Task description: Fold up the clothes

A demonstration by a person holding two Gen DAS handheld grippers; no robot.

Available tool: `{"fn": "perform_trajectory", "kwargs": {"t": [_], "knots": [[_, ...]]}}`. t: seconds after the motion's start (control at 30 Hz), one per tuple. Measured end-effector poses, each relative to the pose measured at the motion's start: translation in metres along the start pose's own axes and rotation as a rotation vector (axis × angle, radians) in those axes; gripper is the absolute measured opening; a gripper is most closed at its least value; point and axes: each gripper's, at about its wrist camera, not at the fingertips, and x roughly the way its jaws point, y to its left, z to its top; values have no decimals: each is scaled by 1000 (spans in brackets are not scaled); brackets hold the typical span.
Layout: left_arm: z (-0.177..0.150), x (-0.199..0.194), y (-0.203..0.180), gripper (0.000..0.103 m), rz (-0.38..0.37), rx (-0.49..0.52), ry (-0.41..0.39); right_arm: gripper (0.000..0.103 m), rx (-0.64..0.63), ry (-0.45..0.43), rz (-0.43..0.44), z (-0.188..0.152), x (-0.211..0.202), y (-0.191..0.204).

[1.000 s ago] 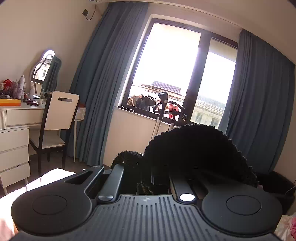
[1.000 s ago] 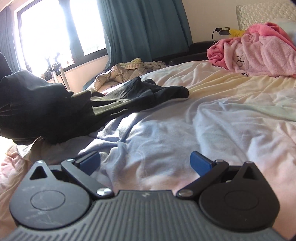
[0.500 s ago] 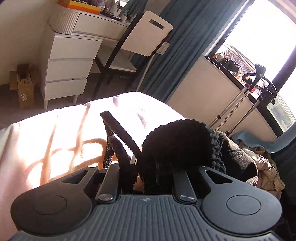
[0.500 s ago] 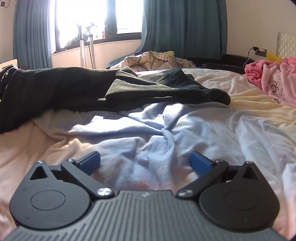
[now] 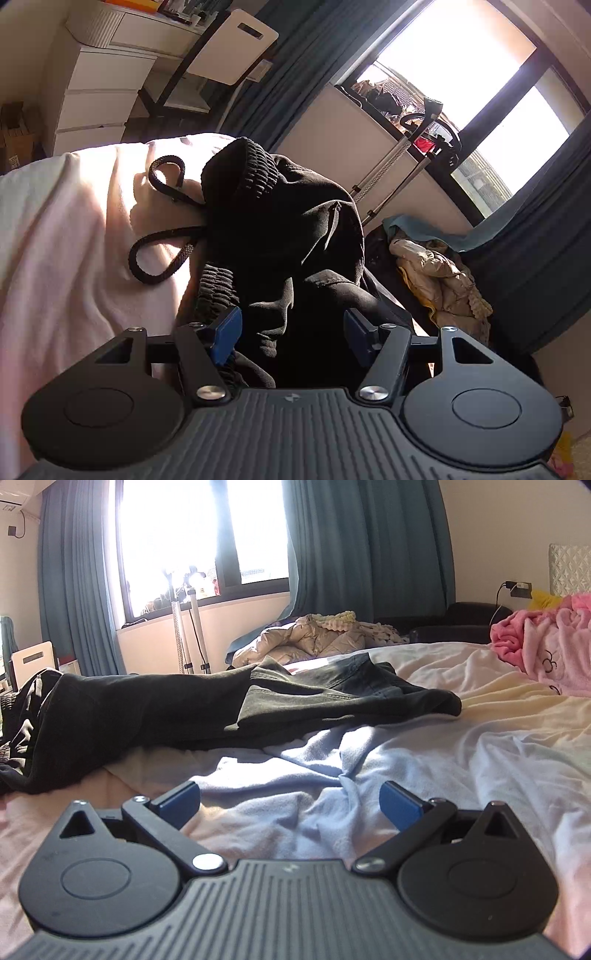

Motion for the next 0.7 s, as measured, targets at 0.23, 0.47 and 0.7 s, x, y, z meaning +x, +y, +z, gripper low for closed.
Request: {"fn": "perform_trajectory", "kwargs": {"t": [0.23,0.47,0.7], "knots": [[-74,4,-19,66,-81,-66,164,103,15,-38,2,6,-19,-3],[-105,41,20,66,-72,-265,282,103,65,-40,30,7,-17,-7],[-113,77,46,75,-167,-432,285,103,72,-26,8,6,-7,-7]]}}
